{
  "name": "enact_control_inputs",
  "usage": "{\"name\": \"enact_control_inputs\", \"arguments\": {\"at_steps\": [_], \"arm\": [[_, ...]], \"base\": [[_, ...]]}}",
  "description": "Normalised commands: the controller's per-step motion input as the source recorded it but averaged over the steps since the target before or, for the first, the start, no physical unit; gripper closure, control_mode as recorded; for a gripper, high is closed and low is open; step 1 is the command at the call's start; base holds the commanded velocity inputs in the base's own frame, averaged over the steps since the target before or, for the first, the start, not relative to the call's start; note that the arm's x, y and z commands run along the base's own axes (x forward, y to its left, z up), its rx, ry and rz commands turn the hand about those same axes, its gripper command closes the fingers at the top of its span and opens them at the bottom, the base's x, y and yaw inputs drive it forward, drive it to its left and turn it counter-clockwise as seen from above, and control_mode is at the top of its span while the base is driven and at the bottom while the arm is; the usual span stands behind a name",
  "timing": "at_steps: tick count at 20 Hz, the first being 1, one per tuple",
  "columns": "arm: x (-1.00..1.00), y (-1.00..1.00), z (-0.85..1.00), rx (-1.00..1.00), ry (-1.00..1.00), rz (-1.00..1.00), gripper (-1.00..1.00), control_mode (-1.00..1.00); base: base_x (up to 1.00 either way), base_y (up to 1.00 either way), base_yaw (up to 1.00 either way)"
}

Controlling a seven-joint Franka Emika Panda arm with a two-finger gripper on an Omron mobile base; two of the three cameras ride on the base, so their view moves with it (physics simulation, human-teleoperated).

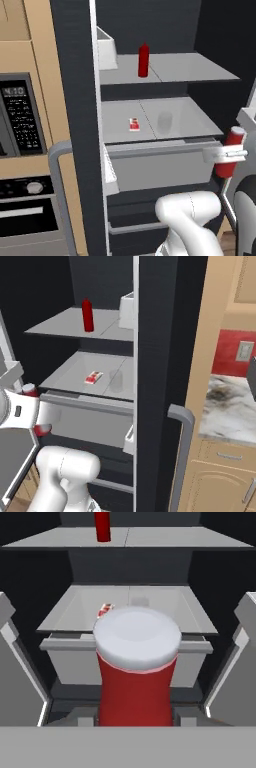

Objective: Place the ketchup and ketchup from the counter to the top shelf of the fridge. If the existing items in the fridge are on the top shelf, move them to other shelves.

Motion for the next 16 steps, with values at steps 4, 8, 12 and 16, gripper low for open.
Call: {"name": "enact_control_inputs", "arguments": {"at_steps": [4,8,12,16], "arm": [[0.00,0.00,0.00,0.00,0.00,0.00,1.00,1.00],[0.00,0.00,0.00,0.00,0.00,0.00,1.00,1.00],[0.37,0.00,0.76,0.00,-0.30,-0.14,1.00,-1.00],[0.64,0.00,0.95,0.00,-0.33,-0.12,1.00,-1.00]], "base": [[0.90,0.01,-0.01],[0.64,0.00,-0.07],[0.00,0.00,0.00],[0.00,0.00,0.00]]}}
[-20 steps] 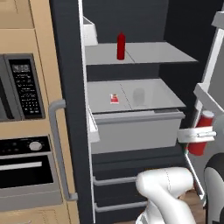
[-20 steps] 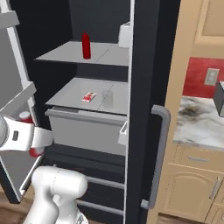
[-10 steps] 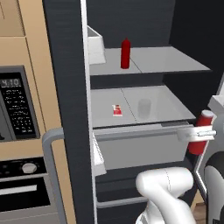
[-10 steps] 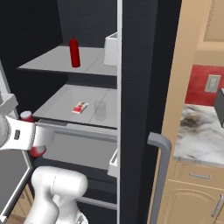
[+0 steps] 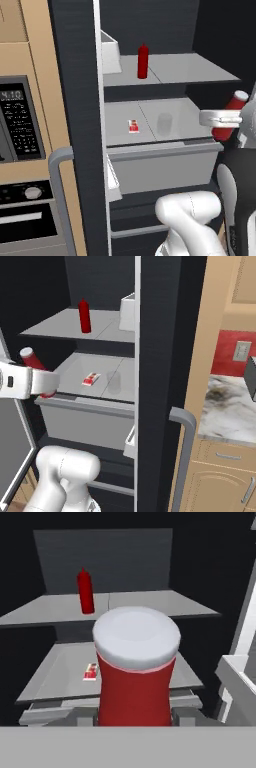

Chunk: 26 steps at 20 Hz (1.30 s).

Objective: Place the ketchup and ketchup from the counter to the top shelf of the fridge. If the existing items in the fridge are on the top shelf, move them to other shelves.

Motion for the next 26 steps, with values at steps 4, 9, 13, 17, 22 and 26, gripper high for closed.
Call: {"name": "enact_control_inputs", "arguments": {"at_steps": [4,9,13,17,22,26], "arm": [[0.86,0.00,0.82,0.01,-0.22,-0.04,1.00,-1.00],[0.93,-0.04,0.42,0.00,-0.04,0.00,1.00,-1.00],[0.73,-0.35,0.11,0.00,0.00,0.01,1.00,-1.00],[0.64,-0.34,0.00,0.00,0.00,0.05,1.00,-1.00],[0.80,-0.04,0.00,0.00,0.12,0.01,1.00,-1.00],[0.87,0.00,-0.01,0.00,0.25,0.00,1.00,-1.00]], "base": [[0.00,0.00,0.00],[0.00,0.00,0.00],[0.00,0.00,0.00],[0.00,0.00,0.00],[0.00,0.00,0.00],[0.00,0.00,0.00]]}}
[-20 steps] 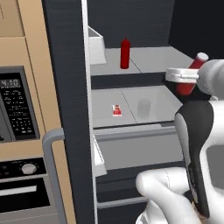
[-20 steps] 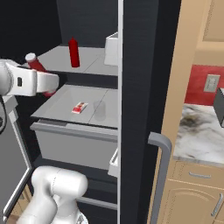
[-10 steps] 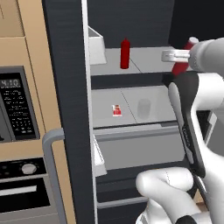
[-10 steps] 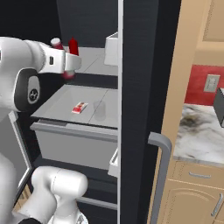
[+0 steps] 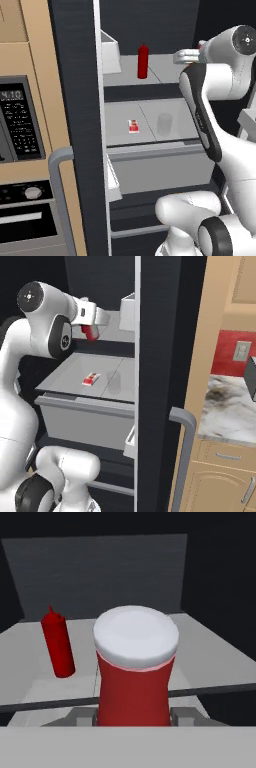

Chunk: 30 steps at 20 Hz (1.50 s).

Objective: Place the ketchup and ketchup from the counter to the top shelf of the fridge. If the existing items in the fridge are on the top shelf, move them to other shelves.

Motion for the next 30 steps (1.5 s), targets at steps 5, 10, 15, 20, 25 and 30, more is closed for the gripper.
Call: {"name": "enact_control_inputs", "arguments": {"at_steps": [5,10,15,20,25,30], "arm": [[0.71,0.00,-0.02,0.00,0.22,0.01,1.00,-1.00],[0.61,-0.01,-0.05,0.00,0.09,0.00,1.00,-1.00],[0.48,-0.04,-0.28,0.00,0.04,0.00,1.00,-1.00],[0.31,-0.04,-0.37,0.00,0.00,0.00,1.00,-1.00],[0.11,-0.05,-0.39,0.00,0.00,0.00,1.00,-1.00],[0.22,-0.02,-0.25,0.00,0.00,0.00,1.00,-1.00]], "base": [[0.00,0.00,0.00],[0.00,0.00,0.00],[0.00,0.00,0.00],[0.00,0.00,0.00],[0.00,0.00,0.00],[0.00,0.00,0.00]]}}
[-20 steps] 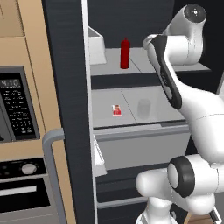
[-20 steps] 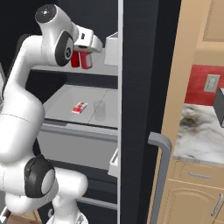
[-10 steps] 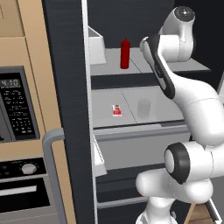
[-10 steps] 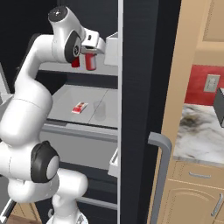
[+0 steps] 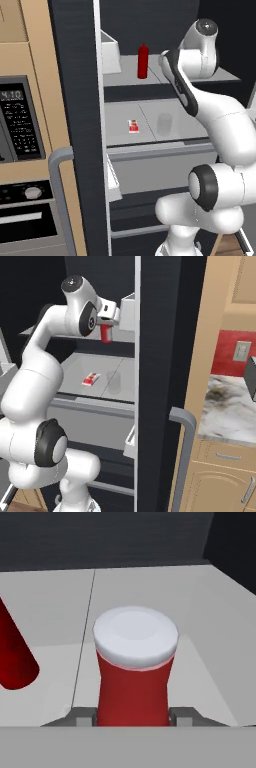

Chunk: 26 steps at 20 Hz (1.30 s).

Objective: Place the ketchup and ketchup from the counter to the top shelf of the fridge. If the existing items in the fridge are on the top shelf, move them to other shelves.

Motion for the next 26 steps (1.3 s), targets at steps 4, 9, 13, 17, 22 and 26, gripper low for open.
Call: {"name": "enact_control_inputs", "arguments": {"at_steps": [4,9,13,17,22,26], "arm": [[0.42,0.00,-0.05,0.00,0.00,0.00,1.00,-1.00],[0.18,0.00,0.22,0.03,0.00,0.00,1.00,-1.00],[0.42,0.00,0.01,0.00,-0.01,0.00,1.00,-1.00],[0.41,0.00,-0.26,0.00,-0.01,0.00,1.00,-1.00],[0.07,-0.02,-0.39,-0.01,0.00,0.00,1.00,-1.00],[0.17,0.00,-0.21,0.00,-0.01,0.00,1.00,-1.00]], "base": [[0.00,0.00,0.00],[0.00,0.00,0.00],[0.00,0.00,0.00],[0.00,0.00,0.00],[0.00,0.00,0.00],[0.00,0.00,0.00]]}}
